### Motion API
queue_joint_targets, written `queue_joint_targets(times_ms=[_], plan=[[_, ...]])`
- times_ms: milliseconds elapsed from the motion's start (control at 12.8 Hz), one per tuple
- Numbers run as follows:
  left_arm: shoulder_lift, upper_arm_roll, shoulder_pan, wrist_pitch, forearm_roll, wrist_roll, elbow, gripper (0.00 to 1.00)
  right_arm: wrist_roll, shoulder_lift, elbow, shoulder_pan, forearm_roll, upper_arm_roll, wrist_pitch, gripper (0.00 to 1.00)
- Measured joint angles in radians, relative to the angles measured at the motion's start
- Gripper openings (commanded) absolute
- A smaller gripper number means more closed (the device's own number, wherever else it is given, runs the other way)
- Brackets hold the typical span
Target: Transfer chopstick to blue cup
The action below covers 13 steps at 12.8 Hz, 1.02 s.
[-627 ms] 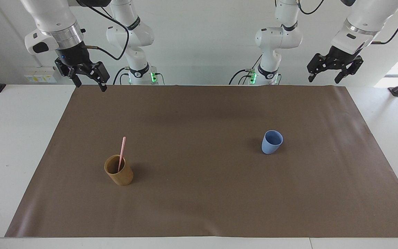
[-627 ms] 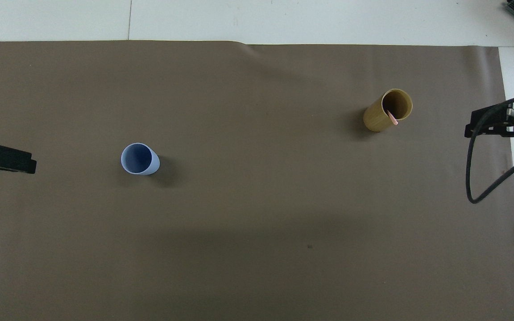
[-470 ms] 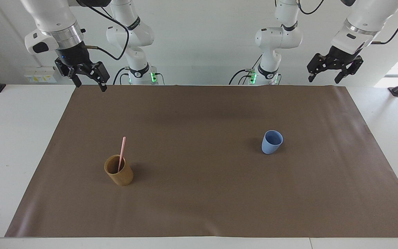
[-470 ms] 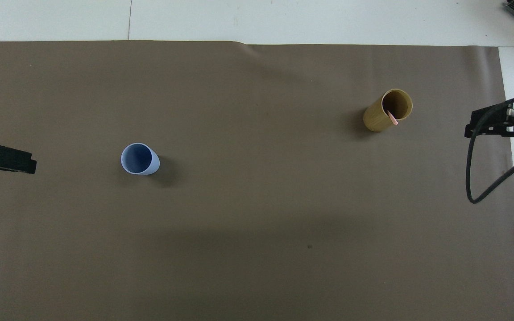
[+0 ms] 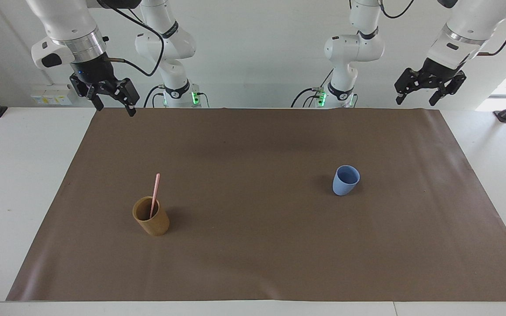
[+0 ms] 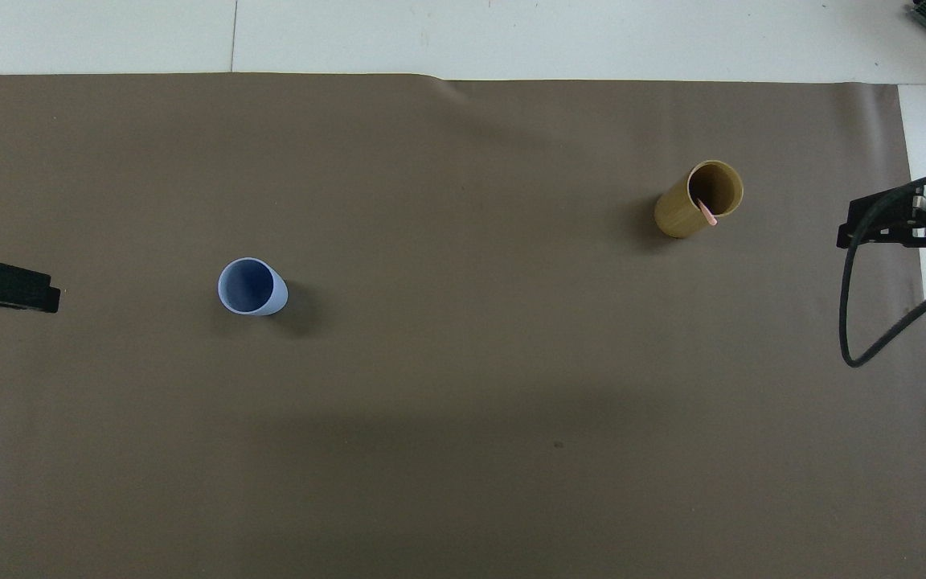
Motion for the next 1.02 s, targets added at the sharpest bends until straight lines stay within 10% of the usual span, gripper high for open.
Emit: queue_joint_targets(times_ms=[1018], plan=[[0.000, -0.026, 0.046, 0.000, 0.000, 0.001, -0.003, 1.00, 0.000, 0.000, 0.000, 0.000, 0.000, 0.000, 0.000, 1.00]])
